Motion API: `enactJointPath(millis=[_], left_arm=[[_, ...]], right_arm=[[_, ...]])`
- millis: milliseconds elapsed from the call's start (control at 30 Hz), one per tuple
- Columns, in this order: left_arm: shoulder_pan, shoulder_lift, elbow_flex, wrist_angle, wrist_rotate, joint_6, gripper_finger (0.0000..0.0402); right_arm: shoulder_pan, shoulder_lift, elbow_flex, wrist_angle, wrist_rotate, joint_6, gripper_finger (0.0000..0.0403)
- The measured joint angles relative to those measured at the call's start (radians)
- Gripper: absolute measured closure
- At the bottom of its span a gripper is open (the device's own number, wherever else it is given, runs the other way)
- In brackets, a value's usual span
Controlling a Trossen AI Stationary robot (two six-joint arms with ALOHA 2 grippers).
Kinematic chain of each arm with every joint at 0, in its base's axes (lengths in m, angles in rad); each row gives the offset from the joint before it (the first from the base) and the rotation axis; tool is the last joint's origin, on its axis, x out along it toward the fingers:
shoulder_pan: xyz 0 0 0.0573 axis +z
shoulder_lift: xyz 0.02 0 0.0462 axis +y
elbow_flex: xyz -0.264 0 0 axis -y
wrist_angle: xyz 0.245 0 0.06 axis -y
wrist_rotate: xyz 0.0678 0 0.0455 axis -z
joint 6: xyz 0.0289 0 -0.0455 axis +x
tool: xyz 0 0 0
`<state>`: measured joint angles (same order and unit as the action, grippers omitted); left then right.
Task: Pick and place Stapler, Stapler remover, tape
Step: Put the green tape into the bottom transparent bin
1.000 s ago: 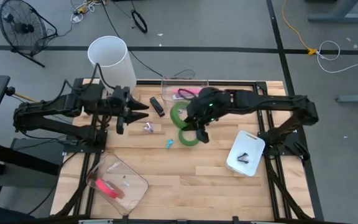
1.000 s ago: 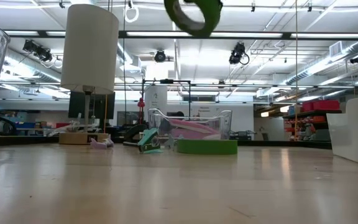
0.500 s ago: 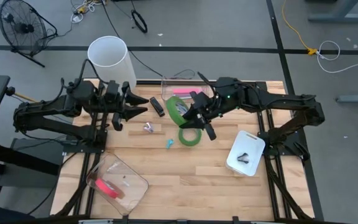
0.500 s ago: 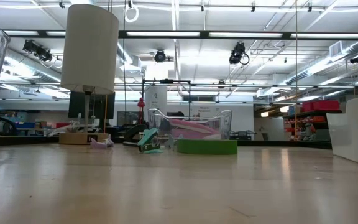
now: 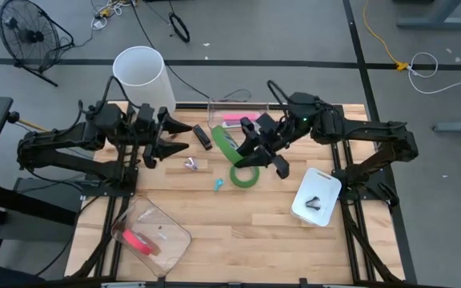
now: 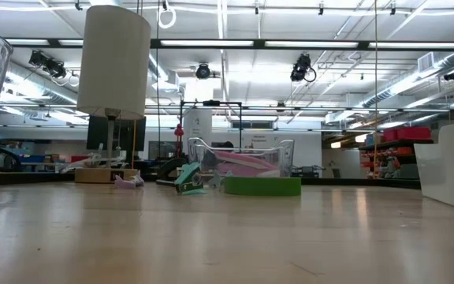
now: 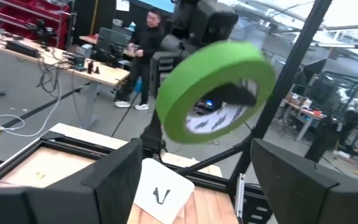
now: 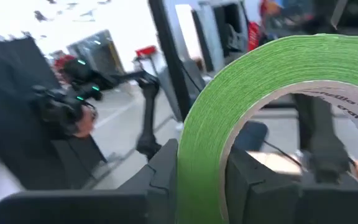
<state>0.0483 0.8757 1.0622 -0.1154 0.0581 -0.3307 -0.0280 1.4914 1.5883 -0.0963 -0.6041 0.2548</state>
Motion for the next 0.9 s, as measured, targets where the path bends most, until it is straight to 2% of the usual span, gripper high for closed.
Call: enactJointPath(millis=[200, 533, 700, 900], left_arm=[[0.000, 0.001, 0.000, -0.001, 0.022, 0.001, 0.0095], [0.000, 0.001, 0.000, -0.001, -0.031, 0.007, 0.0095], [0.000, 0.003, 0.000, -0.001, -0.147, 0.077, 0.0095], [0.000, 0.046, 0.002, 0.016, -0.325, 0.129, 0.0095]], right_arm=[[0.000, 0.000, 0.000, 0.123, -0.106, 0.070, 0.0326], [-0.004, 0.001, 0.000, 0.112, -0.092, 0.043, 0.0326], [-0.006, 0.001, 0.000, 0.111, -0.085, 0.042, 0.0326], [-0.008, 0.001, 0.000, 0.084, -0.007, -0.004, 0.0326]])
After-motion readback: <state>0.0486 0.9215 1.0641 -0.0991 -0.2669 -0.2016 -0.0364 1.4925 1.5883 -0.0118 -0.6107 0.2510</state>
